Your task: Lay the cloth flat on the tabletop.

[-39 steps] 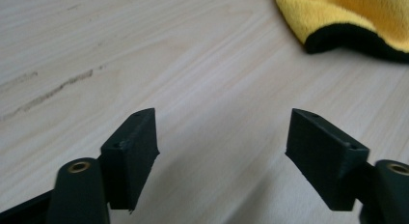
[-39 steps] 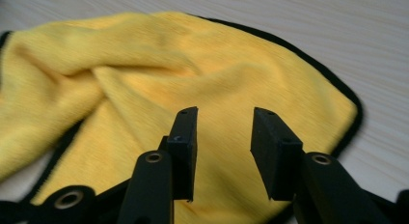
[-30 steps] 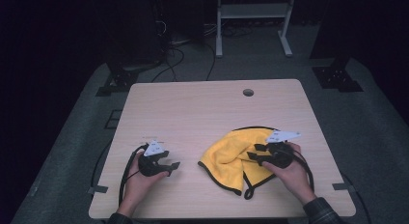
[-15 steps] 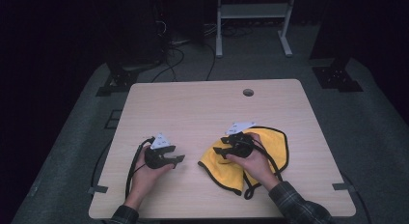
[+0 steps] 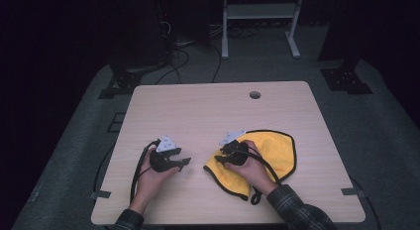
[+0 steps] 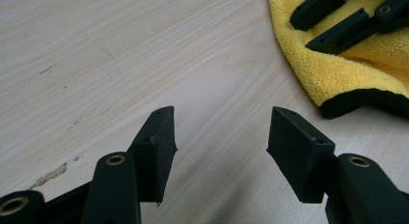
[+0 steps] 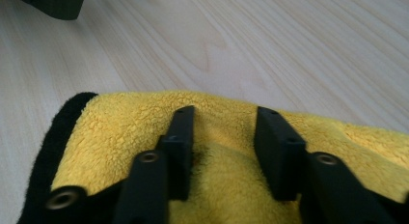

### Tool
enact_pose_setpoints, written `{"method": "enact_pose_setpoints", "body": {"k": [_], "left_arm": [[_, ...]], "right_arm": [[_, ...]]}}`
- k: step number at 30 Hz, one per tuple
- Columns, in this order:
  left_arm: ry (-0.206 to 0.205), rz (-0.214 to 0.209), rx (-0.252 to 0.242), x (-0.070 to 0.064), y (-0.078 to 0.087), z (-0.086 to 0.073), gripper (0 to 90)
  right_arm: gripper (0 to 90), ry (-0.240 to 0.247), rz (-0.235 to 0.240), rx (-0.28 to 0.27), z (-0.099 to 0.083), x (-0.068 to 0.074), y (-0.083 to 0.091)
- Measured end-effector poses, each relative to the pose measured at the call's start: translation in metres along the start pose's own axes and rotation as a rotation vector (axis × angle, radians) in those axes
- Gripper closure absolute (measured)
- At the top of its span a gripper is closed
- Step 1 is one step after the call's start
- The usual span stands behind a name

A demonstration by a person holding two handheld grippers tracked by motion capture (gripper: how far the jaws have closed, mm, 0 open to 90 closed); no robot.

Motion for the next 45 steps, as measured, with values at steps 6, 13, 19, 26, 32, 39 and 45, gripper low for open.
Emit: {"method": "enact_pose_setpoints", "body": {"k": [6, 13, 19, 26, 32, 39, 45], "left_arm": [[-0.002, 0.007, 0.005, 0.000, 0.000, 0.000, 42.3], [0.000, 0.010, 0.000, 0.001, 0.002, 0.000, 42.5], [-0.001, -0.001, -0.011, -0.004, 0.002, 0.004, 42.5], [-0.018, -0.036, -0.015, -0.019, -0.004, 0.012, 42.5], [-0.043, -0.096, -0.034, -0.044, -0.018, 0.029, 42.4], [-0.073, -0.186, -0.035, -0.079, -0.040, 0.045, 41.3], [-0.106, -0.296, -0.038, -0.115, -0.055, 0.054, 41.5]], "right_arm": [[84.2, -0.016, 0.001, -0.020, 0.001, 0.000, 0.005], [83.8, -0.071, 0.044, -0.141, 0.017, -0.007, 0.045], [83.6, -0.108, 0.023, -0.188, -0.001, -0.021, 0.091], [83.5, -0.146, 0.010, -0.118, -0.047, -0.026, 0.119], [83.5, -0.157, 0.003, -0.012, -0.078, -0.026, 0.119], [83.1, -0.167, 0.016, 0.006, -0.087, -0.025, 0.118], [82.4, -0.178, 0.022, 0.001, -0.087, -0.025, 0.118]]}}
Point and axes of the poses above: each handheld gripper's, and its own axes: y roughly backward along the jaws, z roughly out of its top, x roughly to its left, the point moved 10 cm from there along -y, roughly forward along the jaws, and after that the axes turned 7 degrees about -x, right-handed, at the moved point
